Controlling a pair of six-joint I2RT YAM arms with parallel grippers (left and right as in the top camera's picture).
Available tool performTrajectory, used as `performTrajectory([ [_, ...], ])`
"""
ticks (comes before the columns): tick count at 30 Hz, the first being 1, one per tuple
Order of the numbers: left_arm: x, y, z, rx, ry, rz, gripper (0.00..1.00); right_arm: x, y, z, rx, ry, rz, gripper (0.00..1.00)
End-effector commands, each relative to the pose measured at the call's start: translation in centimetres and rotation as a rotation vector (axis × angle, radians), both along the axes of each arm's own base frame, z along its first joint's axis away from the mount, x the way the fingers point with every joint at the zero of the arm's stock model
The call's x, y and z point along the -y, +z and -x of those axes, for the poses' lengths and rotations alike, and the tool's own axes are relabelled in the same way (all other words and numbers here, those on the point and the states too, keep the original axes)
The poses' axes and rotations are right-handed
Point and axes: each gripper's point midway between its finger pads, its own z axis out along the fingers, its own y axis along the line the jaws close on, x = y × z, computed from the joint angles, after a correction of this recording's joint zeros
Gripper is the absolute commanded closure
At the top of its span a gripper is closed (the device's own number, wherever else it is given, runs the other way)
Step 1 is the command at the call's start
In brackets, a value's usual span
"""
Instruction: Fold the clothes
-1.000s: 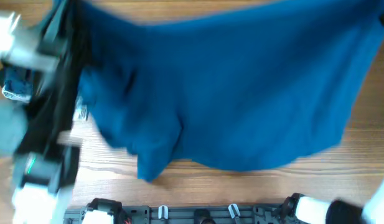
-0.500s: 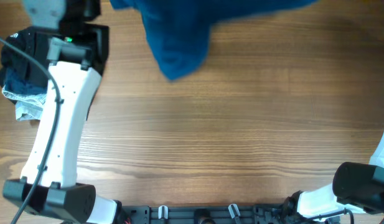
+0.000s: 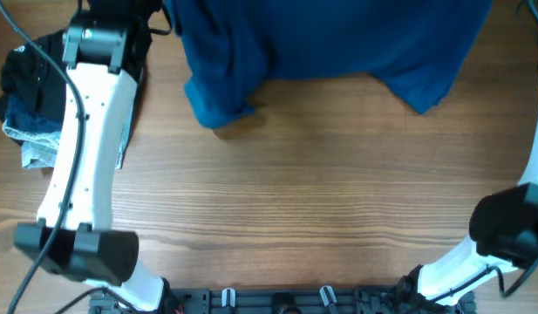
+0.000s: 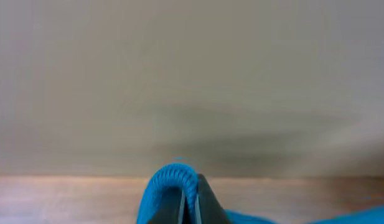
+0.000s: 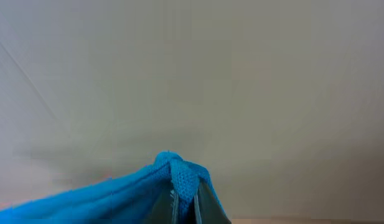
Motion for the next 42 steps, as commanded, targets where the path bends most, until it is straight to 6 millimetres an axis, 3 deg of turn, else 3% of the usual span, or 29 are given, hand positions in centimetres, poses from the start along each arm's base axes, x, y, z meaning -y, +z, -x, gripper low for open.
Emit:
performTrajectory([
  [1, -1.3, -0.1, 0.0, -0.011, -0.013, -0.002, 0.96, 0.5, 0.1, 0.5, 0.0, 0.008, 0.052, 0.96],
  [5, -0.9, -1.3, 1.8, -0.097, -0.066, 0.017, 0.96, 0.6, -1.9, 2.0, -0.114, 0.024, -0.01, 0.96],
  [12, 1.8, -3.4, 7.2, -0.292, -0.179, 0.038, 0.96, 0.2, -7.7, 7.5, -0.461, 0.007, -0.152, 0.96],
  [18, 4.8, -5.3, 12.5, -0.463, -0.27, 0.031, 0.96, -0.6, -9.6, 13.4, -0.679, -0.034, -0.216, 0.96],
  [19, 5.2, -6.2, 13.8, -0.517, -0.283, 0.024, 0.96, -1.0, -10.2, 15.1, -0.748, -0.057, -0.229, 0.96],
  [25, 5.8, -9.7, 18.8, -0.77, -0.289, 0.018, 0.96, -0.6, -13.6, 21.1, -1.039, -0.191, -0.213, 0.96],
  [31, 6.6, -11.1, 21.7, -0.897, -0.303, 0.003, 0.96, -1.4, -15.0, 22.7, -1.132, -0.189, -0.253, 0.96],
  [36, 7.9, -12.5, 23.2, -0.985, -0.303, 0.008, 0.96, -0.6, -15.5, 23.7, -1.185, -0.27, -0.258, 0.96],
  [42, 10.4, -17.0, 25.3, -1.127, -0.325, -0.032, 0.96, 0.6, -16.0, 24.6, -1.228, -0.367, -0.233, 0.96],
])
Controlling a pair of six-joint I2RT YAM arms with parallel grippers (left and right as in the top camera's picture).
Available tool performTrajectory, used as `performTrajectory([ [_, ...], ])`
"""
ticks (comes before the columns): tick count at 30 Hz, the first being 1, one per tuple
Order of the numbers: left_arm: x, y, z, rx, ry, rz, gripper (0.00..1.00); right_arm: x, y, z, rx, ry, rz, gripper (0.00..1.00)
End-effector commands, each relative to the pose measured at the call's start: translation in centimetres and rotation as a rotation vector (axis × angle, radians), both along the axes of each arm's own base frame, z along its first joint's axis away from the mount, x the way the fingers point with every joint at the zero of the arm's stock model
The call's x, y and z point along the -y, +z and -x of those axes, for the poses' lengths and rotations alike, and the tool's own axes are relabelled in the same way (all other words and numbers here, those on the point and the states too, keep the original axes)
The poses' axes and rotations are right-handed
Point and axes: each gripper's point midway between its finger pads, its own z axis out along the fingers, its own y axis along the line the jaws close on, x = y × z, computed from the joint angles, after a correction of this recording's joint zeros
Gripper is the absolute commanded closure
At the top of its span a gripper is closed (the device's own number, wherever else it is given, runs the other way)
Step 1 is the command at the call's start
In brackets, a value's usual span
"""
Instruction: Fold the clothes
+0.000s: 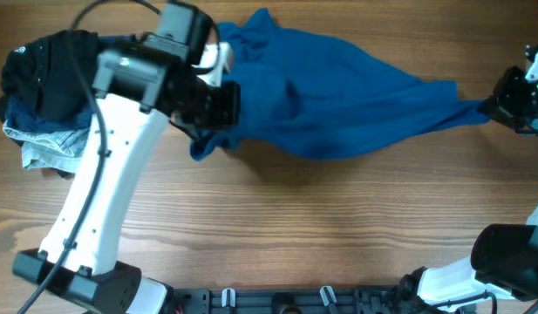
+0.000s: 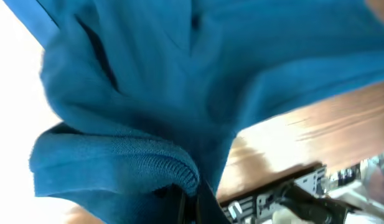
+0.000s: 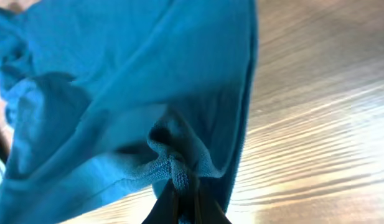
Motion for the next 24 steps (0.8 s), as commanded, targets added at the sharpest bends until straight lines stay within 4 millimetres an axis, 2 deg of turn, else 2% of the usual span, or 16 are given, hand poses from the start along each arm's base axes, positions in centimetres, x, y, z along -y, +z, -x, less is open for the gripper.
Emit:
performTrajectory([
  [1, 2.0, -3.6, 1.9, -0.13, -0.007, -0.021, 0.96, 1.2, -0.4, 1.1, -0.055, -0.061, 0.062, 0.96],
  [7, 3.9, -8.8, 5.6, -0.269, -0.063, -0.078, 0.96, 1.6, -2.3, 1.9, -0.12, -0.065, 0.075, 0.96],
  [11, 4.0, -12.0, 8.9, -0.362, -0.105, -0.143, 0.96, 1.5, -5.2, 2.1, -0.164, -0.067, 0.057, 0.96],
  [16, 3.6, -13.9, 10.6, -0.42, -0.101, -0.181, 0.96, 1.3, -6.9, 2.5, -0.194, -0.068, 0.042, 0.96],
  [20, 3.4, -15.0, 11.2, -0.438, -0.099, -0.194, 0.96, 1.0, -8.0, 3.0, -0.226, -0.084, 0.022, 0.96],
  [24, 3.4, -15.4, 11.2, -0.436, -0.096, -0.193, 0.96, 0.4, -10.8, 4.2, -0.286, -0.104, -0.011, 0.96],
])
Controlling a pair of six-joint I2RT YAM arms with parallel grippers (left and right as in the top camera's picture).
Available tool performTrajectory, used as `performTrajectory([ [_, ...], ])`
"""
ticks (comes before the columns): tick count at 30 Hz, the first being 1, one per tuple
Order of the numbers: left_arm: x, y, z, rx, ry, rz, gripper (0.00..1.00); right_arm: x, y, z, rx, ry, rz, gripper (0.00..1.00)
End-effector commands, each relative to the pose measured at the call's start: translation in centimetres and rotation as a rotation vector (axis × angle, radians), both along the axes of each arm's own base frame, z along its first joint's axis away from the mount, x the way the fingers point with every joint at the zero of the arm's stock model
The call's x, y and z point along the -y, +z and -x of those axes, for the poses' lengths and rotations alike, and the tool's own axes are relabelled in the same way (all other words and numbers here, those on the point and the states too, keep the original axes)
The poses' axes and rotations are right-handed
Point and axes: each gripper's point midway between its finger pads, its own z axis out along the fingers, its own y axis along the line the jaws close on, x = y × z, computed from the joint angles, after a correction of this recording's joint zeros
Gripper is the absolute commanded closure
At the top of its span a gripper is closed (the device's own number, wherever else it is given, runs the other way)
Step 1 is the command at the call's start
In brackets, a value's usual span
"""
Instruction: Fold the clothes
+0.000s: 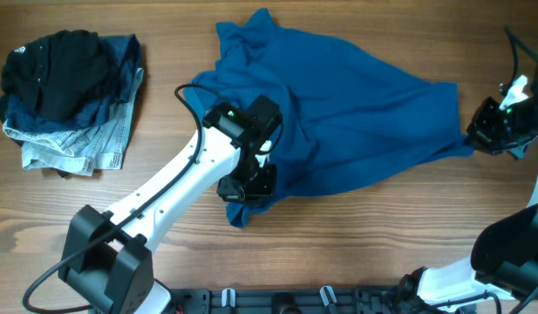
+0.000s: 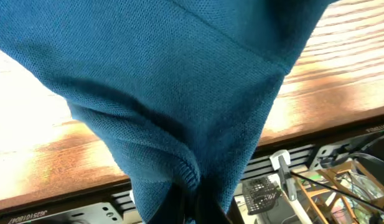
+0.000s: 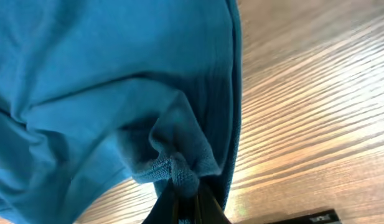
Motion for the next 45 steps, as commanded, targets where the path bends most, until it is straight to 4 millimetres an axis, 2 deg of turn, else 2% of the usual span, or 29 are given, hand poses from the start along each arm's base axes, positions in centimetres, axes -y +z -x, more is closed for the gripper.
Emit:
performTrajectory([
  [1, 0.3, -0.4, 0.4, -0.019, 0.025, 0.001, 0.96, -0.5, -2.9, 1.8, -0.079, -0.049, -0.023, 0.96],
  [5, 0.6, -0.5, -0.1, -0.001, 0.03, 0.014, 0.96, -1.6, -6.6, 3.9, -0.164, -0.093, -0.057, 0.96],
  [7, 0.7, -0.5, -0.2, 0.001, 0.03, 0.016, 0.96, -1.9, -7.8, 4.8, -0.19, -0.099, -0.069, 0.96],
  [13, 0.9, -0.5, -0.4, 0.013, 0.029, 0.025, 0.95, -2.1, -8.9, 6.4, -0.239, -0.133, -0.092, 0.96],
  [15, 0.8, -0.5, -0.4, 0.01, 0.03, 0.022, 0.91, -2.3, -8.9, 6.6, -0.247, -0.133, -0.096, 0.96],
  [16, 0.8, -0.5, -0.3, 0.008, 0.03, 0.021, 0.85, -2.3, -8.9, 6.7, -0.25, -0.133, -0.097, 0.96],
  [18, 0.7, -0.5, -0.2, 0.003, 0.03, 0.018, 0.62, -2.4, -8.8, 6.7, -0.25, -0.131, -0.102, 0.95],
  [19, 0.7, -0.5, -0.2, 0.002, 0.03, 0.017, 0.42, -2.5, -8.8, 6.6, -0.244, -0.125, -0.112, 0.92],
  [20, 0.7, -0.5, -0.1, 0.0, 0.03, 0.015, 0.17, -2.7, -8.8, 6.5, -0.238, -0.123, -0.124, 0.89],
  [21, 0.6, -0.5, -0.1, -0.002, 0.03, 0.014, 0.07, -2.9, -8.7, 6.4, -0.234, -0.124, -0.132, 0.86],
  [22, 0.6, -0.5, 0.0, -0.006, 0.03, 0.011, 0.0, -3.0, -8.7, 6.3, -0.228, -0.121, -0.141, 0.82],
  [25, 0.5, -0.5, 0.0, -0.007, 0.03, 0.01, 0.0, -2.9, -8.7, 6.2, -0.223, -0.119, -0.138, 0.65],
  [29, 0.8, -0.5, -0.3, 0.008, 0.031, 0.022, 0.0, -2.5, -8.6, 5.4, -0.189, -0.115, -0.122, 0.57],
  [31, 1.0, -0.5, -0.6, 0.018, 0.031, 0.029, 0.0, -1.9, -8.1, 4.7, -0.158, -0.119, -0.104, 0.49],
  [34, 1.6, -0.6, -1.4, 0.053, 0.031, 0.056, 0.0, -0.9, -6.9, 3.1, -0.086, -0.126, -0.071, 0.47],
  [35, 1.9, -0.6, -1.9, 0.072, 0.031, 0.071, 0.0, -0.4, -5.8, 2.2, -0.043, -0.126, -0.05, 0.28],
  [39, 3.4, 0.0, -3.8, 0.152, 0.031, 0.133, 0.0, 1.1, -1.4, -0.4, 0.108, -0.085, 0.028, 0.19],
  [40, 3.8, 0.5, -4.6, 0.18, 0.034, 0.154, 0.0, 1.4, 0.0, -1.1, 0.156, -0.069, 0.048, 0.07],
  [41, 4.2, 1.0, -5.4, 0.206, 0.038, 0.173, 0.0, 1.7, 1.2, -1.7, 0.196, -0.068, 0.067, 0.01],
  [43, 4.8, 2.5, -7.5, 0.274, 0.056, 0.22, 0.0, 1.6, 3.6, -3.7, 0.313, -0.013, 0.088, 0.0],
  [45, 5.2, 4.2, -10.1, 0.357, 0.075, 0.272, 0.0, 1.2, 4.9, -5.8, 0.42, 0.053, 0.097, 0.0],
])
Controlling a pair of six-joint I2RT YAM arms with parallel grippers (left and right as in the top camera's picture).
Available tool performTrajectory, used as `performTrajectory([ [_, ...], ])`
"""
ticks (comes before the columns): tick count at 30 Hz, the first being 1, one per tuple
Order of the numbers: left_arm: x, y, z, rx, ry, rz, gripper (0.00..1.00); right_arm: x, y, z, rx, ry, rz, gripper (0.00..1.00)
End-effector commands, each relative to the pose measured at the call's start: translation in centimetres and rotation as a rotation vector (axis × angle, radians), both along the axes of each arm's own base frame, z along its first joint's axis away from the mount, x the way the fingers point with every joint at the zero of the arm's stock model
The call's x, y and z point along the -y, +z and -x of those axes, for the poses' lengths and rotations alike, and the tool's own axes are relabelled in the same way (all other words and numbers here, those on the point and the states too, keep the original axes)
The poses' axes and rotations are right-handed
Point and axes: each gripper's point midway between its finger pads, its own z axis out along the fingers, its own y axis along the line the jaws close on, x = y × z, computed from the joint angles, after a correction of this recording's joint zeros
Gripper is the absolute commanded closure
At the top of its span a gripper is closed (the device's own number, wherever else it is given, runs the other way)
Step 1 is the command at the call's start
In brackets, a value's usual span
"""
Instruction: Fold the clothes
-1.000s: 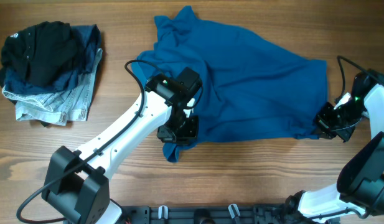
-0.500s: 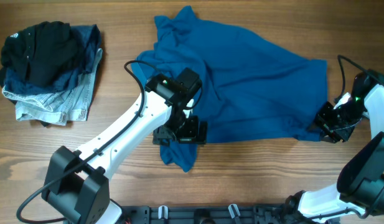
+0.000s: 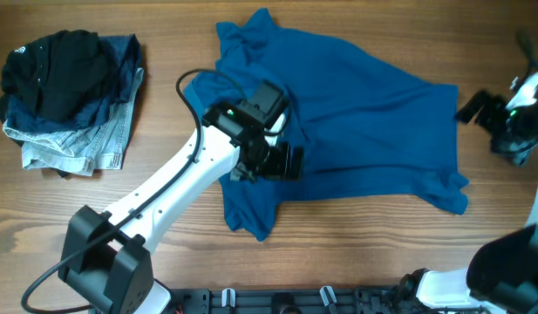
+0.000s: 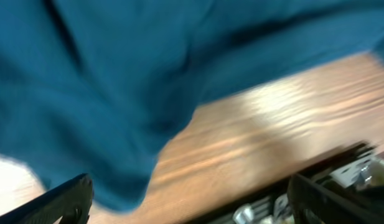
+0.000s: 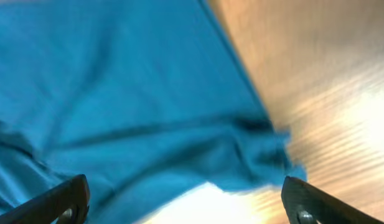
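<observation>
A blue garment [image 3: 364,113] lies spread and wrinkled across the back middle of the wooden table [image 3: 356,253]. One corner reaches forward on the left [image 3: 251,214] and another on the right [image 3: 452,192]. My left gripper [image 3: 284,162] hovers over the garment's left part, jaws wide open and empty. Its wrist view shows blurred blue cloth [image 4: 117,81] and bare wood below. My right gripper [image 3: 480,108] sits off the garment's right edge, also open and empty. Blurred blue cloth [image 5: 135,93] fills most of the right wrist view.
A pile of dark and denim clothes [image 3: 68,87] sits at the back left of the table. The arm mounts run along the front edge [image 3: 277,301]. Bare wood lies in front of the garment.
Both grippers have opened and let go of the blue garment. Its front corners now lie flat on the table, lower left and lower right. Both grippers have drawn away from those corners.
Both grippers were shut on the garment and held it up high at the back. Then it was stretched between them lower over the table, then laid down with both corners still gripped. Now it lies released and spread out.
</observation>
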Motion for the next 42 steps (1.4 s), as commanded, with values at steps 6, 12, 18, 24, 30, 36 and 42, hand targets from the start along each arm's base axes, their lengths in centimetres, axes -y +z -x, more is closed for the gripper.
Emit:
performTrajectory([
  [6, -1.8, 10.3, -14.9, 0.471, 0.172, 0.254, 0.0, -1.7, 6.0, -11.0, 0.452, 0.246, 0.169, 0.01],
  [12, -8.1, 13.4, -20.4, 0.634, 0.323, 0.274, 0.0, -3.0, 3.8, -17.8, 0.572, 0.312, 0.218, 0.01],
  [18, -10.3, 13.1, -20.9, 0.626, 0.367, 0.252, 0.01, -3.0, -4.7, -21.6, 0.503, 0.278, 0.172, 0.03],
  [24, -10.5, 12.6, -20.5, 0.601, 0.371, 0.238, 0.01, -2.0, -12.1, -20.6, 0.325, 0.203, 0.147, 0.12],
  [30, -10.7, 11.5, -19.5, 0.543, 0.375, 0.21, 0.01, -0.2, -13.3, -19.1, 0.232, 0.127, 0.212, 0.21],
  [36, -10.9, 10.8, -18.9, 0.51, 0.377, 0.191, 0.0, -0.5, -15.1, -16.6, 0.116, 0.106, 0.18, 0.54],
  [42, -10.9, 10.7, -18.8, 0.503, 0.378, 0.188, 0.0, -1.6, -15.1, -15.4, 0.076, 0.122, 0.125, 0.96],
])
